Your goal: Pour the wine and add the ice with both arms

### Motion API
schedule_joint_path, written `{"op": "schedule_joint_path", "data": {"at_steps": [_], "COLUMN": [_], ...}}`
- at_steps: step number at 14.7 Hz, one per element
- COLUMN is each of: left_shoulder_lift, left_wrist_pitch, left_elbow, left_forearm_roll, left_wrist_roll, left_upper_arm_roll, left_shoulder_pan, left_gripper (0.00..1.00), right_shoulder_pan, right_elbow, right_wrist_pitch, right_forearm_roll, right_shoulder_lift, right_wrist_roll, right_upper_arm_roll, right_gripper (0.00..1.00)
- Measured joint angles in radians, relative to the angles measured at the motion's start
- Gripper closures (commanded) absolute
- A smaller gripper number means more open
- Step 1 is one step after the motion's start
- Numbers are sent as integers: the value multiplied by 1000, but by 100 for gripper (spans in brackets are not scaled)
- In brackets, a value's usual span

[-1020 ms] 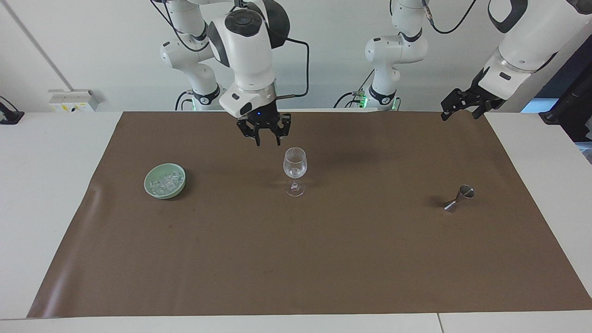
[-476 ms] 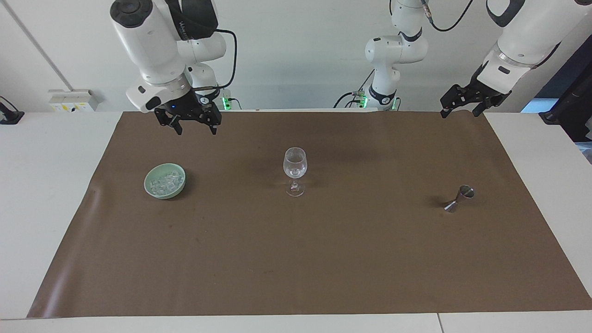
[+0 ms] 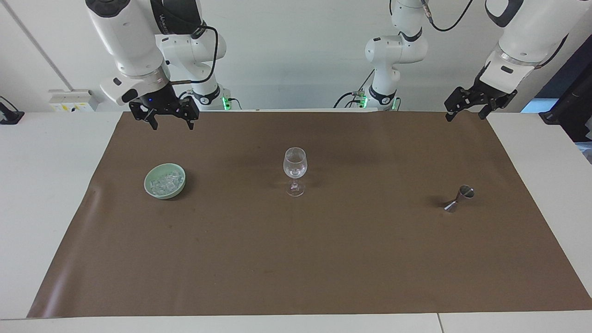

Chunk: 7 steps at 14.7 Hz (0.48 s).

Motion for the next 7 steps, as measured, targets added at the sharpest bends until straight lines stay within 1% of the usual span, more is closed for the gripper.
{"op": "schedule_joint_path", "data": {"at_steps": [3,7], "left_shoulder_lift": [0,0], "left_wrist_pitch": [6,6], "left_elbow": [-5,-8], "left_forearm_roll": [0,0], "left_wrist_roll": [0,0], "left_upper_arm_roll": [0,2], "left_shoulder_pan": [0,1], "left_gripper": [0,0], "right_shoulder_pan": [-11,-21], "right_elbow": [3,7], "right_wrist_pitch": [0,15], "right_forearm_roll": [0,-3], "right_shoulder_lift": [-9,-16], "right_wrist_roll": [0,-17], "right_upper_arm_roll": [-12,-65], "right_gripper": [0,0]}}
